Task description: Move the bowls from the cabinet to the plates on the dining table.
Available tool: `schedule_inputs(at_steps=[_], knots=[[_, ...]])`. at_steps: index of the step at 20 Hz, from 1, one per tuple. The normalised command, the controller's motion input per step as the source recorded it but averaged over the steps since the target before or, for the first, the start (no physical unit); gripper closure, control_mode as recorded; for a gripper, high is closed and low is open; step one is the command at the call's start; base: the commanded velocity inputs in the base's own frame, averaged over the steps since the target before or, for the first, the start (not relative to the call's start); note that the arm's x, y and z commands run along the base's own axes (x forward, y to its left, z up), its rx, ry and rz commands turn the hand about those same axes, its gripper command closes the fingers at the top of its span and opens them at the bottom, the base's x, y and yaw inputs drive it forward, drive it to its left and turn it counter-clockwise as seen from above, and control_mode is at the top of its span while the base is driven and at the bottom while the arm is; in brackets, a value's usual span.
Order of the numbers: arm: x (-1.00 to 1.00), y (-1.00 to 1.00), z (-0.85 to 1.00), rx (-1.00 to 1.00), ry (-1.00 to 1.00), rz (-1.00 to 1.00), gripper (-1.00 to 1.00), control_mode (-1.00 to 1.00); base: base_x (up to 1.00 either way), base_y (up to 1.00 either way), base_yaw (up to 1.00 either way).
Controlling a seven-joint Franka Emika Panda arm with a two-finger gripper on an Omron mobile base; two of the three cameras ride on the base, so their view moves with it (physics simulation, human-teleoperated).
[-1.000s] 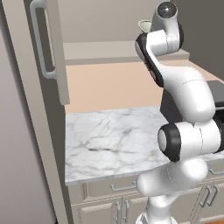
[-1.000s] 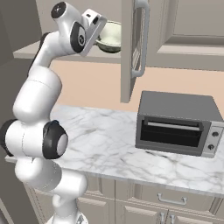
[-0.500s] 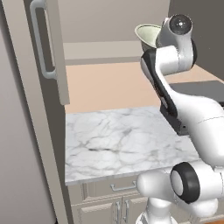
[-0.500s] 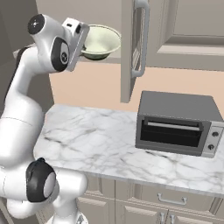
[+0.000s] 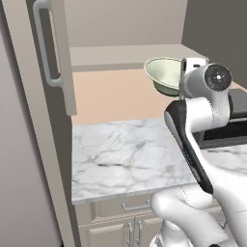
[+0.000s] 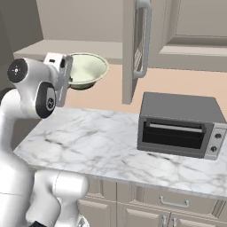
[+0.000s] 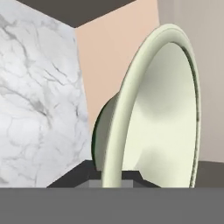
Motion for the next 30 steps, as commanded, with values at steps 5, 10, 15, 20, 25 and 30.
schedule_inputs(at_steps=[5,10,15,20,25,30], knots=[[-0.86,0.02,-0.9,-0.19,0.0,0.14,1.0,-1.0,0.0,0.0,0.0],[-0.68,0.0,-0.63,-0.17,0.0,0.13,1.0,-1.0,0.0,0.0,0.0],[-0.44,0.02,-0.39,-0.04,-0.02,0.06,1.0,-1.0,0.0,0.0,0.0],[-0.02,0.01,-0.16,0.0,0.0,0.0,1.0,-1.0,0.0,0.0,0.0],[-0.01,0.01,-0.04,0.0,0.0,0.0,1.0,1.0,-0.07,0.01,0.0],[0.0,0.0,0.0,0.0,0.0,0.0,1.0,1.0,-0.65,0.24,0.0]])
